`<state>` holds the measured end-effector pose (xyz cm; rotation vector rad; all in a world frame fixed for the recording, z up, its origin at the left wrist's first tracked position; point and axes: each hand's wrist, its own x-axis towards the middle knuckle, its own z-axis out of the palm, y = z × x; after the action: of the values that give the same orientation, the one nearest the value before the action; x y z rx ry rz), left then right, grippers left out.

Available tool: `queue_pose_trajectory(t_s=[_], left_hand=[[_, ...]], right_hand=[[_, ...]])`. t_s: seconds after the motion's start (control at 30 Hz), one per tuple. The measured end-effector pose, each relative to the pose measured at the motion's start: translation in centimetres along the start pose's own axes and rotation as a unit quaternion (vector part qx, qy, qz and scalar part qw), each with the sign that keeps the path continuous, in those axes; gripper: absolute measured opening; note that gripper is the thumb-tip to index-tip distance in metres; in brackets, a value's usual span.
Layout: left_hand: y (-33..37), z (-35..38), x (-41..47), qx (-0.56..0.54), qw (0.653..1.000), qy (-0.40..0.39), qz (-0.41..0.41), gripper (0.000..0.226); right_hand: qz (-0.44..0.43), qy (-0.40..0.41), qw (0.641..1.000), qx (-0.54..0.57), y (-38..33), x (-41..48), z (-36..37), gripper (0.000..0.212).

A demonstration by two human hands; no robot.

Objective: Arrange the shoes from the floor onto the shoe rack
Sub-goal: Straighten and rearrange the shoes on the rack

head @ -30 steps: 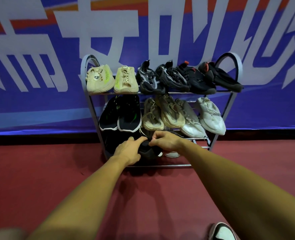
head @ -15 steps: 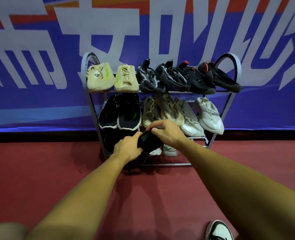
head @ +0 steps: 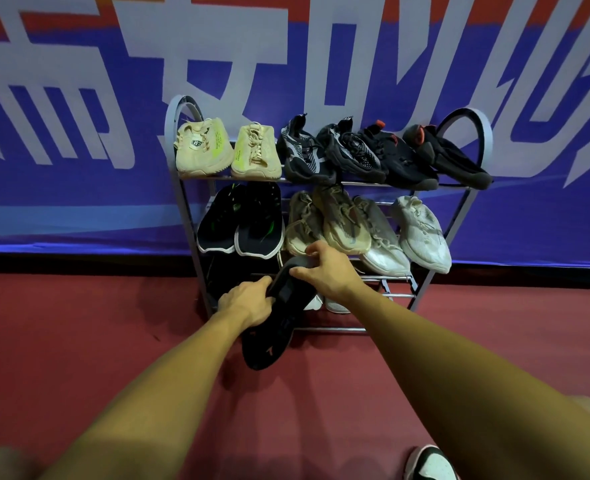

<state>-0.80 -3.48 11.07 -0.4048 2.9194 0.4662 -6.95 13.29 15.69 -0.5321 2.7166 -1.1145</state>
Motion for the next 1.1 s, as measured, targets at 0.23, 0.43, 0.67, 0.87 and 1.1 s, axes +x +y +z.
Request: queue_pose_trajectory(t_s=[0.23, 0.43, 0.67, 0.87, 1.1], left_hand=[[-1.5, 1.0, 0.7, -0.025, 0.999, -0.029, -0.038, 0.044], [-2.7, 1.4, 1.4, -0.07, 0.994, -0.082, -0.031, 0.041], [-2.5, 2.0, 1.6, -0.129, 0.982, -0.133, -0.039, 0.052], [-2.8, 2.3, 1.7, -0.138, 0.982, -0.117, -0.059, 0.051], [-3.5, 3.6, 3.2, -0.242, 0.962, -0.065, -0.11, 0.045]], right_hand=[[0.142, -0.112, 0.982, 0.046, 1.9, 0.6, 2.3, 0.066], [0.202, -0.082, 0.962, 0.164, 3.7, 0.3, 4.4, 0.03], [0.224, -0.009, 0.955, 0.195, 4.3, 1.3, 5.7, 0.039], [0.237, -0.072, 0.924, 0.291, 3.8, 1.2, 6.3, 0.036], [0.272, -0.208, 0.902, 0.263, 4.4, 0.5, 7.9, 0.031]])
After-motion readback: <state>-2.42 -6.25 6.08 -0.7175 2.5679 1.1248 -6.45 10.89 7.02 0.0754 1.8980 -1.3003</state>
